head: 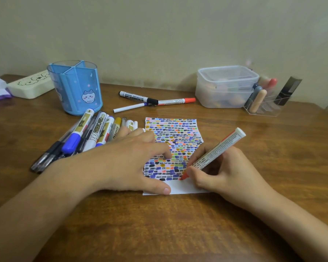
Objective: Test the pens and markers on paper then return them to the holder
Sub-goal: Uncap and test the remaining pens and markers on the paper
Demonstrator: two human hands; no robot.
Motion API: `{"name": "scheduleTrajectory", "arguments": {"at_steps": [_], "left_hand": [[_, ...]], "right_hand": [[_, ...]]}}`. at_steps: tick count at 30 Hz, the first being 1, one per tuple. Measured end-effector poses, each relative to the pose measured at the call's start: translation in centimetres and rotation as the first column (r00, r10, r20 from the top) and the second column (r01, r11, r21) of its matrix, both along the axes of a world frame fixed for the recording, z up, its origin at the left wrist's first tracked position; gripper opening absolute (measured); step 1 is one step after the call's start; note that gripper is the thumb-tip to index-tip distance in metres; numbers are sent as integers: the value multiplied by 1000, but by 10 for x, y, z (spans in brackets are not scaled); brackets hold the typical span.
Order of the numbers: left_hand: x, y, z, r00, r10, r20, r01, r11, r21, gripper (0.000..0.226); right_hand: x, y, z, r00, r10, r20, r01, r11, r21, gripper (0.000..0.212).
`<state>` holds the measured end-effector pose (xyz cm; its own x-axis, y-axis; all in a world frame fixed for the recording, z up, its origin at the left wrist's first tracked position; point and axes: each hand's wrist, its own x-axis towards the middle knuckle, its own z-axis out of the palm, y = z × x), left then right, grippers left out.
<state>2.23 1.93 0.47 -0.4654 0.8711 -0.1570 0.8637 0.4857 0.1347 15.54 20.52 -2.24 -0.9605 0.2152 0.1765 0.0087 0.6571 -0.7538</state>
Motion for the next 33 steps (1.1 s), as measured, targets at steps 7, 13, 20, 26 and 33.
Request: {"name": "scheduleTrajectory", "arguments": {"at_steps": [7,13,20,26,33], "left_hand": [[-2,0,-3,1000,-12,-20,12,1000,11,67],[-1,-1,-3,1000,-12,-21,12,1000,22,67],[-2,-1,-3,1000,8,12,-9,1000,22,67],[-3,-1,-2,998,14,66,-16,1000,20,65],[1,-2,-2,1000,-12,14,11,999,40,65]], "right_hand": [[0,0,-2,1000,29,-12,-29,999,-32,6],[2,0,0,999,32,-6,-32,999,-34,7],[0,2,0,1000,18,-14,-18,999,-48,7],[-1,6,6,998,20,-63,-33,978,-204,9],[0,10,11,999,34,-28,-40,969,-246,5]]}}
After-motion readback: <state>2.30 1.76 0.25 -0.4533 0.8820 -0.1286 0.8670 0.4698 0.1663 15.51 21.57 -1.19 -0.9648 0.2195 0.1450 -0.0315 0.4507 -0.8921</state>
